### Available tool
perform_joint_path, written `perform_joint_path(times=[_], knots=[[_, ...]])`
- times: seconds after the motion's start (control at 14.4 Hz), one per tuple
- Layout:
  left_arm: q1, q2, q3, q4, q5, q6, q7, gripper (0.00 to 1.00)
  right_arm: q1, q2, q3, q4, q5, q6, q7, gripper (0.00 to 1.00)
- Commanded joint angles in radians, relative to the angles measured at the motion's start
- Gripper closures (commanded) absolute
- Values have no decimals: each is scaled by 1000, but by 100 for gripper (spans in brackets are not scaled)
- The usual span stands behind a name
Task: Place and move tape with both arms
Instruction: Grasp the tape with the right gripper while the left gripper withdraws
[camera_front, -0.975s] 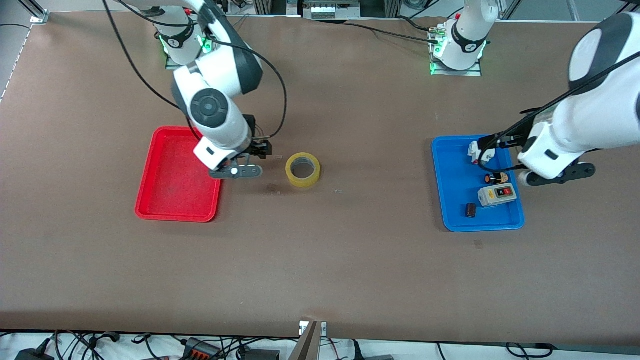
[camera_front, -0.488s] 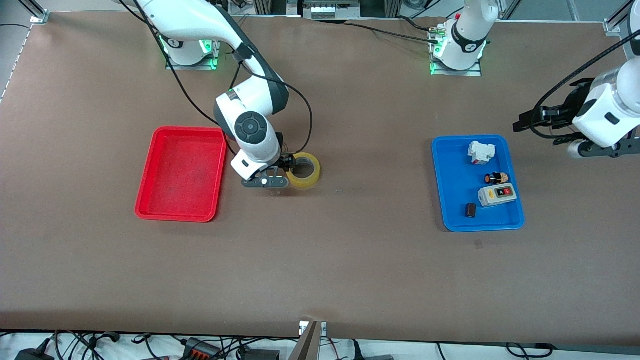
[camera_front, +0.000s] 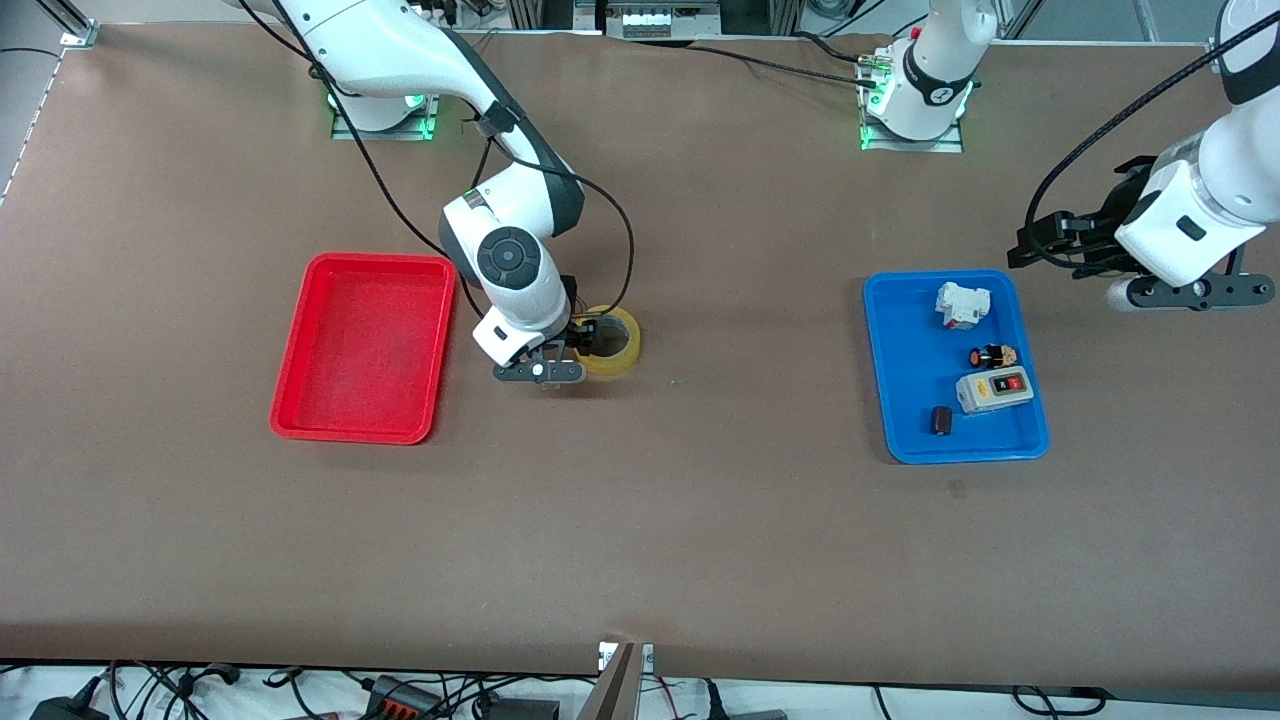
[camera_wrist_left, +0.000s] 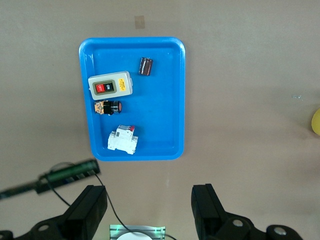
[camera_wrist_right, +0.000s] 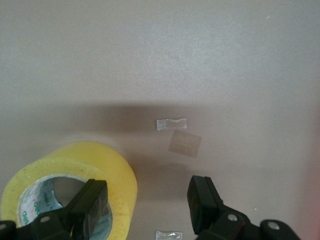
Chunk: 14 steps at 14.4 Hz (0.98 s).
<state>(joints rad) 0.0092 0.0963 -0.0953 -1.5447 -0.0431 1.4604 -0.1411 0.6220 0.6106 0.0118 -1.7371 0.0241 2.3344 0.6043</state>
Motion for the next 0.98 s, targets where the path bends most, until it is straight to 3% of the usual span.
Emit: perform_joint_path(times=[0.0,0.49,0.63,0.7,0.77,0.91], knots=[[-5,-24,0,6,-11,5,15,0,30,26,-9,17,13,13,18,5],[-2,-16,-3,28,14,-23,8,0,44,29,-9,10,13,3,15,5],[-8,-17,-6,21,9,-14,6,0,44,38,-9,14,10,11,15,10],[-8,-16,-6,21,6,-8,5,0,44,44,-10,16,7,13,15,15],[-2,-18,-6,21,3,14,2,0,42,47,-10,16,0,13,14,27],[0,-18,-4,21,2,28,2,0,45,49,-10,16,-3,13,14,62]])
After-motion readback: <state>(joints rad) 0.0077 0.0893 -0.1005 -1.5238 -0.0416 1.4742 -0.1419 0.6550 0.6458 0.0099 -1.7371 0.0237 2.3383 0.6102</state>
